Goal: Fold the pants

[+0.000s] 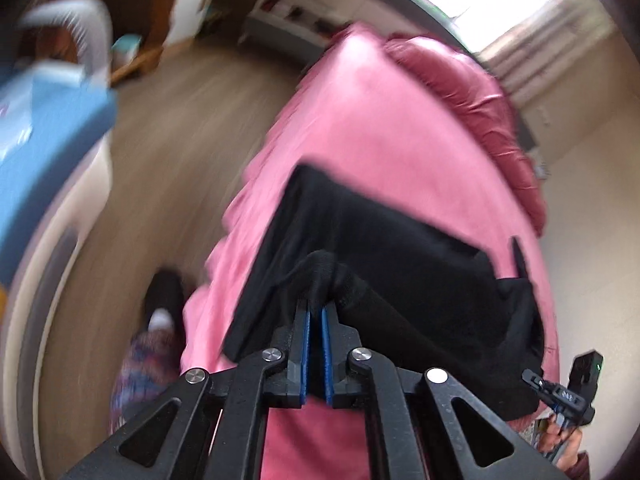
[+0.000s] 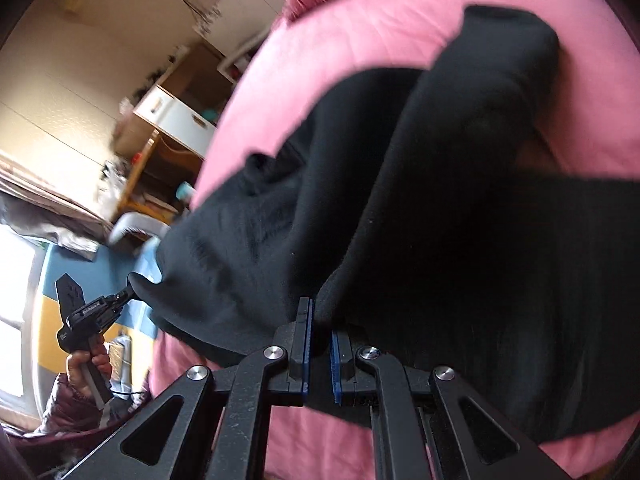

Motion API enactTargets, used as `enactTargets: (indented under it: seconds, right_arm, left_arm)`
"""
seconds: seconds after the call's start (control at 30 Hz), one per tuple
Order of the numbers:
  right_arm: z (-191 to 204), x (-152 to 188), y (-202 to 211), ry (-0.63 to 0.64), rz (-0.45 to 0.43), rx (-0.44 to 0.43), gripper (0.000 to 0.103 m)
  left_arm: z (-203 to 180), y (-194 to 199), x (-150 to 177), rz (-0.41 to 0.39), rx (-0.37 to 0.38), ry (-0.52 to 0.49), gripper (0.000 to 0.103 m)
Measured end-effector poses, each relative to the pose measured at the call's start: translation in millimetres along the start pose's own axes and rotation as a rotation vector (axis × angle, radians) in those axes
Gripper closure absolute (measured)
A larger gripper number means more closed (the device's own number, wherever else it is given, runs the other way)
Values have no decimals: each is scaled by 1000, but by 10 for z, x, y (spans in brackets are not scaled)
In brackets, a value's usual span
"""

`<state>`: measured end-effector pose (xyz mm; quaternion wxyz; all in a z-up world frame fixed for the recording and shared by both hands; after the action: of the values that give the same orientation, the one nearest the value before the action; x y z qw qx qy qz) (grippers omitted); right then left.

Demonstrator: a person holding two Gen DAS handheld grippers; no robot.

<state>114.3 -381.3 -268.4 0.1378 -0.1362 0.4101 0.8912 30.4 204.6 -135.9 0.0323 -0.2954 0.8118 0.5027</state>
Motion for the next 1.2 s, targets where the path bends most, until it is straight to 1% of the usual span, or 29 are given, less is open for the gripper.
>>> enactTargets:
  seconds: [0.03,0.13,0.2,0.3,0.37,0.43,0.5,0.57,0.63,0.7,0.73,0.77,0.8,0.83,0.9,0.97,1.0,1.03,1.1,1.13,1.17,1.2]
  right_arm:
    - [-50,73,-54,-9,16,9,95]
    - [-134,177,-157,-14,39,36,95]
    - [-161,181,-216,-13,46,47,95]
    - [-196,172,-270,-12,52,54,95]
    - [-200,159,-308,-8,56,62,95]
    - [-181,142,-347,-11,59,65,95]
    - [-169,139,-373,-15,58,65,95]
    - [-165,135,-374,-17,53,63,95]
    - [-166,139,-362,-19,48,61,95]
    - [-187,158,-357,-22,45,59,95]
    - [-200,164,-343,-21,44,60,95]
    - [-189,159,-353,-20,44,61,95]
    - [-186,152,-355,-19,45,61,95]
    - [-208,157,-327,-17,46,62,95]
    - [-177,132,-290,-11,39,61,95]
    - [-88,72,-194,-10,7,21,95]
    - [-42,48,-137,-3,-10,1,95]
    - [16,26,-58,17,-26,-16,95]
    - [62,36,17,47,-32,-19,95]
    - [57,65,13,49,-23,-19,95]
    - [44,100,-14,49,-9,-14,95]
    - [19,145,-65,53,10,4,95]
  left_arm:
    - [50,-32,32,15,5,27,96]
    - [204,-32,110,50,38,156,81]
    - [291,49,146,52,87,253,80]
    - [360,187,188,39,161,364,77]
    - [353,247,231,35,228,428,72]
    - [279,214,242,49,267,450,67]
    - [211,147,247,70,268,464,62]
    - [162,54,192,89,265,481,60]
    - [102,-31,122,95,242,470,60]
    - [96,-135,84,100,179,458,64]
    - [61,-174,52,98,160,439,72]
    - [21,-198,3,88,132,408,90]
    - [-20,-198,-53,75,117,384,91]
    - [-88,-190,-127,57,123,361,92]
    - [-290,-62,-335,-8,173,302,94]
    - [-472,151,-516,-95,256,237,94]
    - [-537,258,-560,-125,271,200,94]
    - [-580,365,-588,-147,268,157,94]
    - [-529,371,-538,-135,248,126,94]
    - [-448,292,-474,-107,208,118,94]
    - [-308,143,-368,-50,153,121,94]
    - [-174,-7,-279,3,113,134,94]
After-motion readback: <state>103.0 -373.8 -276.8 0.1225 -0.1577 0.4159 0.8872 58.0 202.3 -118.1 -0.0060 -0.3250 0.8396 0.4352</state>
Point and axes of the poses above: each gripper's, at about its wrist camera, not at the fingertips, and y roughly against the way its jaws point, z to its left, x to its underside, the point moved 6 cm from there along -y, roughly the way its jaws point, and after that the axes turned 1 degree about y, right-handed, at the moved point
